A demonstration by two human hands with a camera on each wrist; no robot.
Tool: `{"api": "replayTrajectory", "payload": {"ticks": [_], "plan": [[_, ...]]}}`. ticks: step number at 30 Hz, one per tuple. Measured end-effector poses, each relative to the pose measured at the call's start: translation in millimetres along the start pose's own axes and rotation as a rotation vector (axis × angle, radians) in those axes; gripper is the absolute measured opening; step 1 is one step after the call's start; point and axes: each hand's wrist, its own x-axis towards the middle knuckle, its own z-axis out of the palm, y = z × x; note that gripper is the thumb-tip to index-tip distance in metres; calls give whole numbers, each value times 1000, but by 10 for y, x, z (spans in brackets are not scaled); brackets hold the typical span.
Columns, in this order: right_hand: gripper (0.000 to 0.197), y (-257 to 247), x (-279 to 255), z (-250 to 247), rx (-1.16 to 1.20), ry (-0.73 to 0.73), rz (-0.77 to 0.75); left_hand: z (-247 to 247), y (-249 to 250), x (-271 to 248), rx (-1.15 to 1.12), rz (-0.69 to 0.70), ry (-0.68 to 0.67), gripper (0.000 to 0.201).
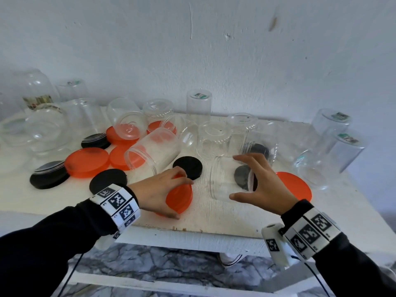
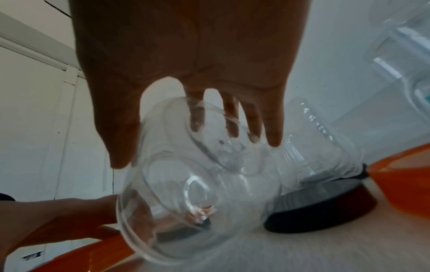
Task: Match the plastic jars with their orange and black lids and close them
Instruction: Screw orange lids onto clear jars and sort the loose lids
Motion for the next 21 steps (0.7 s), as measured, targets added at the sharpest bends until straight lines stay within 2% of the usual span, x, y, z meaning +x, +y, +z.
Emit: {"api": "replayTrajectory", "payload": {"ticks": [3,9,14,18,21], "plan": [[84,1,-19,15,22,57,84,6,-3,-8,-47,16,18,89],[73,79,-58,55,168,31,173,-21,50,25,-184,69,85,95],[88,92,-113,100,327,21,189,-94,84,96,-251,53,182,93],[82,92,-148,91,365,21,209,-175,47,111,-329,12,283,117],[89,153,-174,73,416,-12,201,-253,52,129,-387,-28,299,122]]}}
